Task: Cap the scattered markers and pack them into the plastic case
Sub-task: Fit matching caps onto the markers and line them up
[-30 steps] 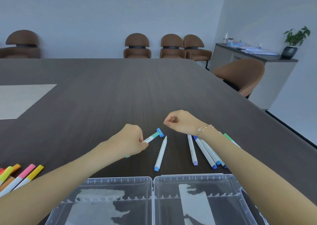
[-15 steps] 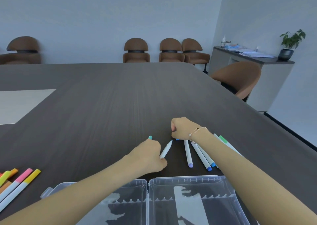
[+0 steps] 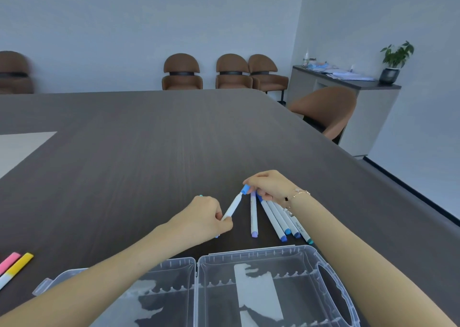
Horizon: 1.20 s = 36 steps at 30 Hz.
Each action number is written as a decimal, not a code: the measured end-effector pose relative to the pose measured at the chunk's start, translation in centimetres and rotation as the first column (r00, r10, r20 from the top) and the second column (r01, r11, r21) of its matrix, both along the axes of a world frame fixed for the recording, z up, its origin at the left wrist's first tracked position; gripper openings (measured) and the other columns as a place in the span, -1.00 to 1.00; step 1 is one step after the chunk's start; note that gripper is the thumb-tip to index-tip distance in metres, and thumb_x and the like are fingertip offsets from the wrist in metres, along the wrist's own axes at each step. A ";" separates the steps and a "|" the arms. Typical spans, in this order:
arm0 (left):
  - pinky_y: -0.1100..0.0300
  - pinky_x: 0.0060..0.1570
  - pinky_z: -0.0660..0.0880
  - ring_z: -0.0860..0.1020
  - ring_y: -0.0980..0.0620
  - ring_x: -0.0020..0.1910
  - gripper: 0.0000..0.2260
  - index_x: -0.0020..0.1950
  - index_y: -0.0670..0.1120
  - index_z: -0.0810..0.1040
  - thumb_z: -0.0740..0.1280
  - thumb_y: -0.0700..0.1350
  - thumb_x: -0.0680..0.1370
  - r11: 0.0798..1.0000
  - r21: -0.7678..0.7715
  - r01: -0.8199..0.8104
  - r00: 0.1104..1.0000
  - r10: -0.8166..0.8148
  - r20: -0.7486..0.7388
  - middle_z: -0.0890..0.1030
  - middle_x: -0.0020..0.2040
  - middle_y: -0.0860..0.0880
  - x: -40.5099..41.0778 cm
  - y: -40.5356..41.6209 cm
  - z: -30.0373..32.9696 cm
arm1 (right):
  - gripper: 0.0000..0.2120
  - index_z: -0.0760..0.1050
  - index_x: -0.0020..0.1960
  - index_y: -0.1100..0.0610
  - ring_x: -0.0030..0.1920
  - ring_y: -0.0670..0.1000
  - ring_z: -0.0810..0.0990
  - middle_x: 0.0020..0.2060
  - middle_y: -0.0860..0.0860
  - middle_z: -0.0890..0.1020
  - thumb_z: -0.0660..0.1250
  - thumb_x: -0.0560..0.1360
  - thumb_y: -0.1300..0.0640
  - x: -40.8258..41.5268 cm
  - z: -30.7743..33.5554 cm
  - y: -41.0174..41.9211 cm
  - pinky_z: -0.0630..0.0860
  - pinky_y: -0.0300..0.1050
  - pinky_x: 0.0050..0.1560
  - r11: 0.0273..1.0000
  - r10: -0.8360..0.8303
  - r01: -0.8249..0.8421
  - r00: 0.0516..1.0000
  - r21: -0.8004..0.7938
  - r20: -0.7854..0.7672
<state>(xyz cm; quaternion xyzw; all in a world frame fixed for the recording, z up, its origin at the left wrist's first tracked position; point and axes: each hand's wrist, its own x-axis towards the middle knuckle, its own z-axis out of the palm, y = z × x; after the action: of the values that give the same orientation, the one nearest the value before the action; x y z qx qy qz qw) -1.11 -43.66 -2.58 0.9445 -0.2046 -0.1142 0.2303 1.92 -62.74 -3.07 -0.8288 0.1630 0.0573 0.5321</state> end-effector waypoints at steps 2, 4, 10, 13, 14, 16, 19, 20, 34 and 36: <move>0.33 -0.43 0.34 0.45 0.08 -0.41 -0.73 -0.12 -0.22 0.59 0.31 0.00 0.52 1.000 -0.017 0.004 1.000 -0.004 0.004 0.66 -0.23 -0.13 -0.1 -0.1 0.0 | -0.77 0.58 0.13 0.23 -0.44 -0.10 0.34 -0.35 0.01 0.56 0.27 0.54 0.18 0.0 -0.1 0.2 0.29 -0.34 -0.49 0.999 -0.024 0.024 1.000 0.042 -0.009; 0.32 -0.41 0.37 0.46 0.09 -0.42 -0.74 -0.12 -0.21 0.58 0.32 0.00 0.52 1.000 -0.031 0.003 1.000 -0.003 0.008 0.65 -0.25 -0.11 0.0 -0.2 0.0 | -0.77 0.58 0.14 0.22 -0.43 -0.09 0.35 -0.31 0.01 0.57 0.26 0.55 0.17 -0.1 -0.1 0.3 0.29 -0.34 -0.48 0.997 -0.055 0.055 0.998 0.053 0.005; 0.22 -0.32 0.46 0.48 0.08 -0.40 -0.77 -0.13 -0.17 0.56 0.33 0.00 0.51 0.999 -0.054 0.002 1.000 -0.002 0.012 0.63 -0.27 -0.07 0.3 0.0 -0.2 | -0.79 0.56 0.12 0.23 -0.44 -0.08 0.31 -0.23 0.04 0.59 0.26 0.56 0.17 -0.5 -0.1 0.9 0.28 -0.39 -0.51 0.997 0.019 -0.020 1.000 0.080 0.013; 0.22 -0.36 0.40 0.43 0.07 -0.41 -0.76 -0.21 -0.14 0.51 0.30 0.02 0.52 0.998 -0.059 -0.002 1.000 0.002 0.001 0.59 -0.31 -0.07 0.3 -0.2 -0.4 | -0.82 0.55 0.06 0.20 -0.44 -0.10 0.32 -0.26 0.04 0.59 0.26 0.56 0.12 -0.6 -0.4 1.0 0.30 -0.35 -0.46 0.999 0.044 -0.045 0.997 0.023 0.060; 0.20 -0.35 0.40 0.42 0.06 -0.40 -0.75 -0.23 -0.12 0.47 0.28 0.03 0.53 0.999 -0.052 -0.003 1.000 0.003 -0.004 0.56 -0.31 -0.08 0.2 -0.3 -0.4 | -0.82 0.54 0.02 0.20 -0.44 -0.10 0.33 -0.29 0.03 0.58 0.26 0.56 0.10 -0.6 -0.4 1.1 0.31 -0.34 -0.45 0.999 0.050 -0.050 0.996 -0.004 0.076; 0.16 -0.31 0.43 0.41 0.05 -0.39 -0.73 -0.26 -0.08 0.39 0.22 0.05 0.57 0.999 -0.038 0.006 1.000 -0.006 -0.011 0.51 -0.32 -0.06 0.0 -0.7 -0.5 | -0.83 0.51 -0.04 0.18 -0.45 -0.10 0.34 -0.35 0.02 0.53 0.26 0.56 0.07 -0.5 -0.5 1.3 0.31 -0.33 -0.44 0.998 0.047 -0.042 0.993 -0.043 0.105; 0.32 -0.42 0.28 0.34 0.10 -0.47 -0.69 -0.31 -0.04 0.31 0.16 0.01 0.61 0.998 -0.051 0.025 1.000 -0.026 -0.007 0.42 -0.38 0.01 -0.3 -1.7 -0.4 | -0.88 0.47 -0.13 0.18 -0.46 -0.09 0.34 -0.41 0.03 0.47 0.26 0.55 0.16 -0.1 -0.3 1.6 0.30 -0.29 -0.44 0.997 0.041 -0.033 0.991 -0.064 0.127; 0.34 -0.44 0.26 0.33 0.09 -0.48 -0.69 -0.32 -0.04 0.31 0.15 0.00 0.61 0.998 -0.063 0.026 1.000 -0.027 -0.010 0.40 -0.38 0.02 -0.3 -2.2 -0.4 | -0.89 0.46 -0.15 0.19 -0.46 -0.08 0.34 -0.43 0.03 0.45 0.25 0.53 0.19 0.0 -0.3 1.7 0.30 -0.28 -0.44 0.996 0.049 -0.038 0.990 -0.086 0.129; 0.30 -0.44 0.23 0.35 0.09 -0.47 -0.65 -0.37 -0.06 0.34 0.25 0.07 0.56 0.985 0.170 0.017 0.999 -0.025 0.045 0.42 -0.40 -0.02 1.0 -1.5 -0.3 | -0.82 0.57 0.07 0.22 -0.06 0.02 0.62 -0.06 0.09 0.65 0.24 0.55 0.19 -0.7 -1.1 1.7 0.54 -0.16 0.04 0.887 0.142 -0.053 0.977 -0.459 0.162; 0.29 -0.44 0.24 0.34 0.08 -0.48 -0.61 -0.36 -0.08 0.37 0.22 0.14 0.56 0.982 0.187 -0.010 0.999 0.000 0.054 0.40 -0.42 -0.02 0.3 -1.3 -0.3 | -0.81 0.58 0.07 0.22 -0.06 0.04 0.61 -0.05 0.09 0.64 0.23 0.55 0.21 -1.0 -0.9 1.5 0.57 -0.14 0.04 0.858 0.156 -0.059 0.977 -0.510 0.148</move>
<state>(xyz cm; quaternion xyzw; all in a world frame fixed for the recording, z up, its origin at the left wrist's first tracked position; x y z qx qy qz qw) -0.77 -44.94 -2.83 0.9652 -0.1969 -0.1067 0.1349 0.94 -61.22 -3.99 -0.9482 0.0757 -0.0344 0.3065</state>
